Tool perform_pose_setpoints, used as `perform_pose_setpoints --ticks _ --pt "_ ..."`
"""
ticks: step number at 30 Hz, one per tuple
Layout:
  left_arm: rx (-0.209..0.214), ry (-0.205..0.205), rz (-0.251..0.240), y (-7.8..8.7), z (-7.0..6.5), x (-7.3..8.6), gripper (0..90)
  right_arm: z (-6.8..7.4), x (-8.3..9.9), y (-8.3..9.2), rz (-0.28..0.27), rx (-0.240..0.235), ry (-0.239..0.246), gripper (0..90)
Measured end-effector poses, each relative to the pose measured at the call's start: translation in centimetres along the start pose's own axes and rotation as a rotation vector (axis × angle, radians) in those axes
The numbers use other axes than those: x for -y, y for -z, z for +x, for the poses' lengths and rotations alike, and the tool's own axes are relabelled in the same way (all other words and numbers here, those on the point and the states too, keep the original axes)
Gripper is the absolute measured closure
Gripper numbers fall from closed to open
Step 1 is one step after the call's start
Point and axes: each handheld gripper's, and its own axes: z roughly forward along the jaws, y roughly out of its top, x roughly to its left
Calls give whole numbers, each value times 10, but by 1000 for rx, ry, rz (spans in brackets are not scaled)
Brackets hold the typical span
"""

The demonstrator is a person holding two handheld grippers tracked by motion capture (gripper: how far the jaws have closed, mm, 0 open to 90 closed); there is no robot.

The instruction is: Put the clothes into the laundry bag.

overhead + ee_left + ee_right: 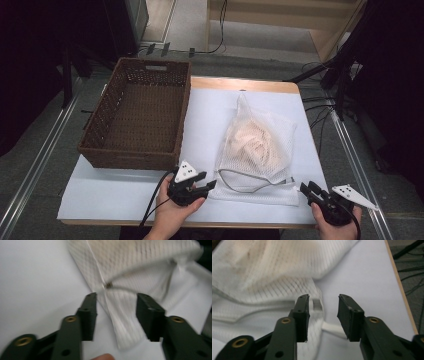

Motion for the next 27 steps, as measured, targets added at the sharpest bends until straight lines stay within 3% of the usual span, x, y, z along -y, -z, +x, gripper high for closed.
perform_pose_setpoints --ticks 5,7,9,12,14,15,16,18,19,22,24,25,27 --pt "-41 -7 3 -31 -6 -20 411 8 -17 -25 -19 -38 -3 519" --pt "-58 25 -4 -45 -5 -27 375 13 -22 -43 16 -74 -4 473" --pt "-57 54 14 -55 -2 -29 373 21 -23 -59 89 -96 14 463" --pt "-70 56 127 -72 -2 -24 407 31 -17 -73 185 -68 70 611" --pt "-107 17 131 -75 -4 -20 497 39 -12 -74 169 -3 147 743" --pt "-127 4 134 -75 -4 -20 603 39 -14 -72 184 17 167 838" --pt "-118 17 149 -74 -4 -21 731 38 -15 -71 201 27 158 898" --pt "-99 27 164 -72 -1 -20 881 31 -15 -69 198 23 140 900" --pt "-104 14 170 -71 -1 -20 892 28 -16 -68 196 27 124 900" --pt "-182 -41 172 -63 1 -18 900 13 -17 -61 172 75 108 900" --pt "-207 -39 149 -57 8 -15 900 1 -18 -55 169 151 107 900" --pt "-189 -23 133 -55 12 -12 898 -4 -17 -53 171 149 94 900" --pt "-147 -6 108 -53 15 -8 878 -13 -14 -49 140 91 31 900"
